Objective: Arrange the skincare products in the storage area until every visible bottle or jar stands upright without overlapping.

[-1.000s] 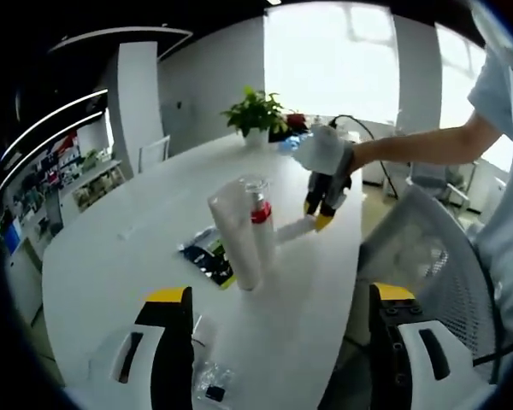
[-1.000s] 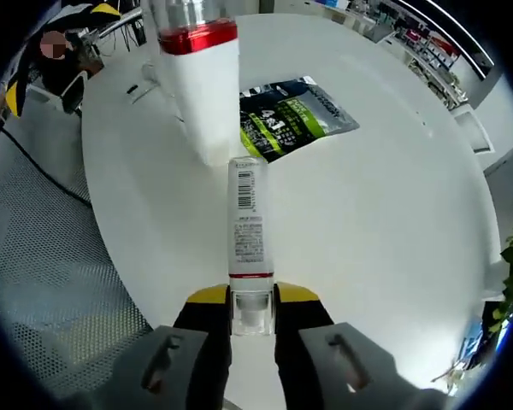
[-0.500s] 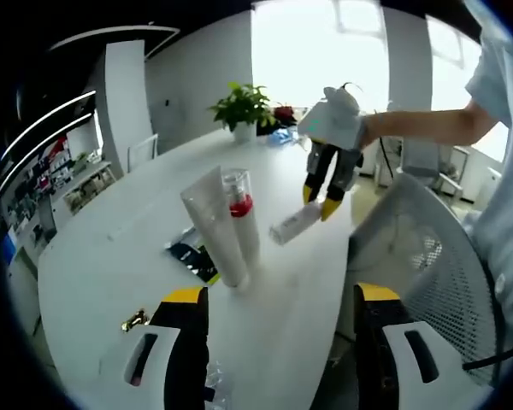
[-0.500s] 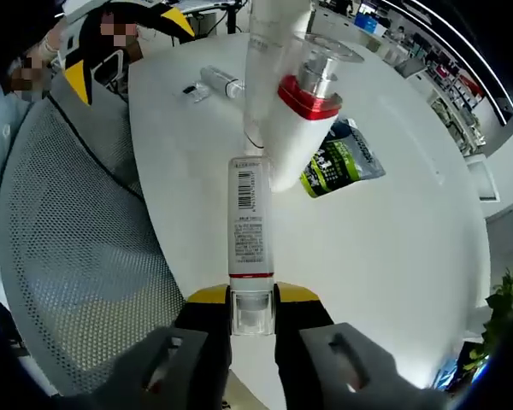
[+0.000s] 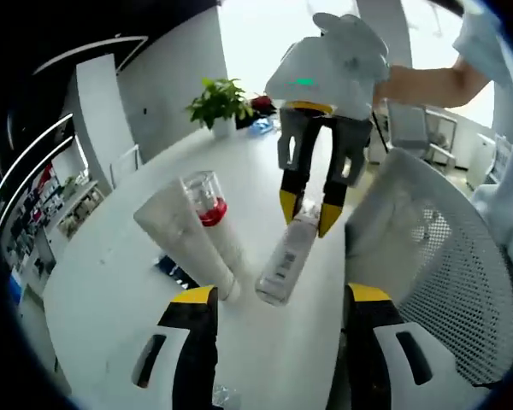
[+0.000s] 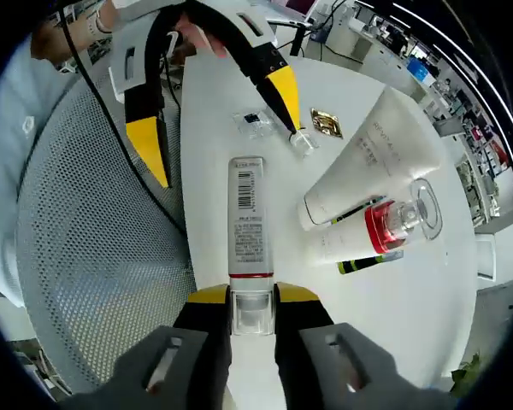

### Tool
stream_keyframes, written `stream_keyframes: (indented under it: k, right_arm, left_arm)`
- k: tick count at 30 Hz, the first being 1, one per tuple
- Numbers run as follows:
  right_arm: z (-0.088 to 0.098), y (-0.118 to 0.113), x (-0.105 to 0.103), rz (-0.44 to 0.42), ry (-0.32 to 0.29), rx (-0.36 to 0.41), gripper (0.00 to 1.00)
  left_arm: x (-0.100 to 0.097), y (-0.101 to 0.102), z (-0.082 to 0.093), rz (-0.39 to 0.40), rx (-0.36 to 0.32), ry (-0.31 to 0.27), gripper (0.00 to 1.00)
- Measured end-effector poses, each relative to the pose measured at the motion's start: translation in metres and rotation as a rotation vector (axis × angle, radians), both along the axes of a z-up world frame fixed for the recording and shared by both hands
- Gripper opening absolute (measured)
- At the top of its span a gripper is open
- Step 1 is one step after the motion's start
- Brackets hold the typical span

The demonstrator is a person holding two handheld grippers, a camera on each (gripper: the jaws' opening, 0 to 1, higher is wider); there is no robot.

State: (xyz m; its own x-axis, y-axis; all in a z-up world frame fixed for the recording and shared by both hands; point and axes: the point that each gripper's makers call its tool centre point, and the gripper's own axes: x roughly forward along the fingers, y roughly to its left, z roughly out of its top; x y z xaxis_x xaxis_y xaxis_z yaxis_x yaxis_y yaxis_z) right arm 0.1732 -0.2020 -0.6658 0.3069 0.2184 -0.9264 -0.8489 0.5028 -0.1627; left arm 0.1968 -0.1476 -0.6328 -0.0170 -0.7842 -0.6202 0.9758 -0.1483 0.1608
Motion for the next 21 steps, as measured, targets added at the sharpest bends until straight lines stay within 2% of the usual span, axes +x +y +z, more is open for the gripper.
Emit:
stream_keyframes:
  k: [5, 8, 12, 17, 21]
  right_arm:
    - [0.002, 0.013, 0.009, 0.068, -0.008, -0.030, 0.17]
    - [0.004, 0.021, 0.013, 0.106, -0.013, -0.041, 0.17]
    - [0.006, 0.029, 0.017, 0.154, -0.023, -0.066, 0.17]
    - [0.006, 0.033, 0.019, 0.184, -0.028, -0.081, 0.17]
    - [0.006, 0.033, 0.023, 0.198, -0.046, -0.103, 0.17]
  left_arm:
    - [-0.001, -0.004, -0.008, -0.030, 0.041, -0.039, 0.48]
    - [0.002, -0.004, -0.014, -0.052, 0.081, -0.111, 0.44]
    - [0.003, -0.005, -0.020, -0.066, 0.108, -0.161, 0.39]
    - [0.005, -0.004, -0.025, -0.071, 0.131, -0.209, 0.32]
    - [0.006, -0.006, -0.022, -0.061, 0.116, -0.213, 0.27]
